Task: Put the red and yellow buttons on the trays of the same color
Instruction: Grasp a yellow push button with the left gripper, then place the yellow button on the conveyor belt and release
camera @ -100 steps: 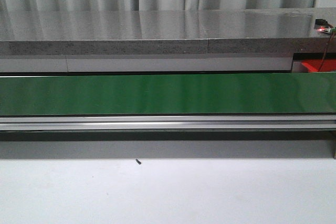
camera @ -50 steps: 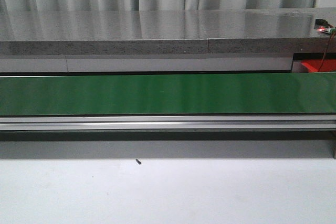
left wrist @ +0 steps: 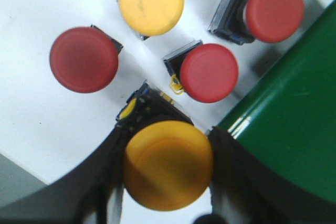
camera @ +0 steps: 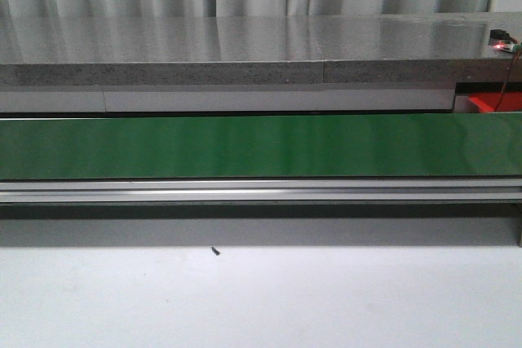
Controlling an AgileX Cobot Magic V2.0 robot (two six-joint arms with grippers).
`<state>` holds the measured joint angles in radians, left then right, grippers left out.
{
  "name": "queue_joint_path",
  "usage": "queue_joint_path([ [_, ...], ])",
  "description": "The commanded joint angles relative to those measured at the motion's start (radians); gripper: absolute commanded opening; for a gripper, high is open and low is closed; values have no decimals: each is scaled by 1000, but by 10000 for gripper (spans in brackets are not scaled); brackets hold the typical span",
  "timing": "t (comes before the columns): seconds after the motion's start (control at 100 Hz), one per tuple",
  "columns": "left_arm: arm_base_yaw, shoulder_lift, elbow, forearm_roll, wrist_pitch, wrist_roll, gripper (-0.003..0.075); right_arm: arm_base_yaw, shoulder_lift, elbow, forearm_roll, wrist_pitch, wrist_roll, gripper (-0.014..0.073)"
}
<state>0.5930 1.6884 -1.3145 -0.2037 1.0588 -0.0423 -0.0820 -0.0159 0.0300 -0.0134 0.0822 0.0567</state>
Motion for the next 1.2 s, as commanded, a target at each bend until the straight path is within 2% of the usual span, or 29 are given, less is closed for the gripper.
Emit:
queue_joint_path([
  [0.0, 0, -68, -67, -54, 18, 22, -20, -1, -13, -19, -11, -75, 0, -67],
  [0.18, -25, -74, -146, -157, 59, 86, -20, -1, -13, -19, -11, -75, 0, -67],
  [0.55, -171, -68, -181, -160, 65, 86, -19, -1, -13, -19, -11, -75, 0, -67],
  [0.83, -256, 16, -181, -160, 65, 86, -19, -1, -13, -19, -11, -75, 0, -67],
  [1.19, -282, 91, -182, -166, 74, 86, -18, -1, -13, -19, -11, -75, 0, -67],
])
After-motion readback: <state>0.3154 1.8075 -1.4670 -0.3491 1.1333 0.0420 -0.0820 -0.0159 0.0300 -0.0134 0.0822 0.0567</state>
